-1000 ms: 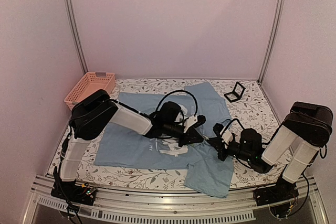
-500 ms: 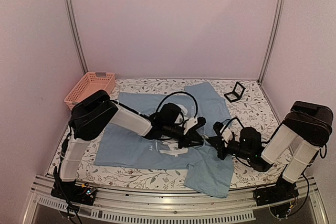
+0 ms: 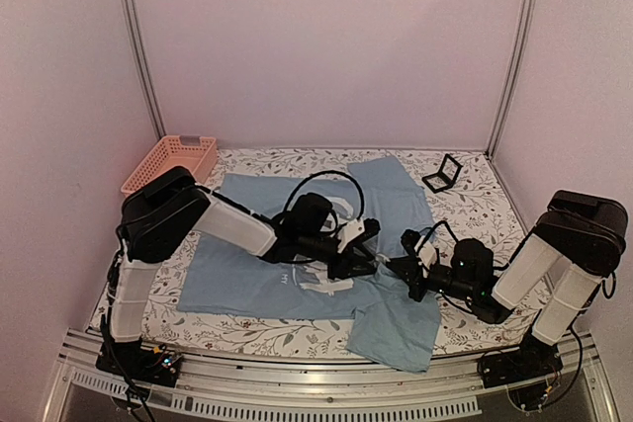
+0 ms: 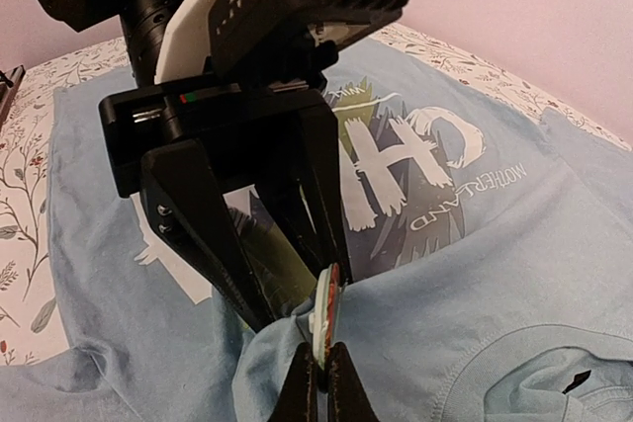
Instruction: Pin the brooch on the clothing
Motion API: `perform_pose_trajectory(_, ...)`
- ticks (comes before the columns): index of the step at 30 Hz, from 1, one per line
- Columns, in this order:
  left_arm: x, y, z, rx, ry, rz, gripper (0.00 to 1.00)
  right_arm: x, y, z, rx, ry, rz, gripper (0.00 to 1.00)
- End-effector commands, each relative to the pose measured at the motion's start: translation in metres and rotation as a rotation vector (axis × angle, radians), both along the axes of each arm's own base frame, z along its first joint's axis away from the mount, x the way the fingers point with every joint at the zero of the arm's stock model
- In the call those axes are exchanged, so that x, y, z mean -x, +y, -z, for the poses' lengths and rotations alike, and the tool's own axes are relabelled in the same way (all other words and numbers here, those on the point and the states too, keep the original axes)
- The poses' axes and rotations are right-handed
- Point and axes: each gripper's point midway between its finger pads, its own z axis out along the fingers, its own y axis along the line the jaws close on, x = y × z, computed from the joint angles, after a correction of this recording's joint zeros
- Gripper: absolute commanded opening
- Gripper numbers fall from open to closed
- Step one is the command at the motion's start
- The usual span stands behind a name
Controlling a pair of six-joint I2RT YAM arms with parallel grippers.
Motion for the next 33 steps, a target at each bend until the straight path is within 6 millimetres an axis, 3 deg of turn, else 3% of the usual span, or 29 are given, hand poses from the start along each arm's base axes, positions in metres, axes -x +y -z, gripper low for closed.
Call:
perform_pose_trajectory(1,0.004,-0.014,-0.013,0.058,0.015,0.028,0.38,-0.002,0.006,-0.011,-0.037,-0.018,-0.021,0.0)
perform_pose_trajectory(5,0.007,-0.015,-0.007,0.058,0.049,0.034,0.35,-0.006,0.006,-0.014,-0.049,-0.005,0.002,0.0)
perform_pose_trajectory(10,0.01,-0.016,0.003,0.035,0.053,0.043,0.1,-0.01,0.008,-0.022,-0.086,0.011,0.014,0.0)
perform_pose_trajectory(13,0.011,-0.016,0.006,0.031,0.055,0.046,0.0,-0.01,0.01,-0.029,-0.112,0.015,0.002,0.0)
perform_pose_trajectory(23,0.01,-0.018,0.012,0.016,0.049,0.04,0.0,-0.002,0.018,-0.045,-0.158,0.007,-0.066,0.0)
perform_pose_trajectory(33,0.01,-0.026,-0.017,0.068,0.069,0.045,0.02,-0.013,0.02,-0.036,-0.138,0.03,-0.027,0.0)
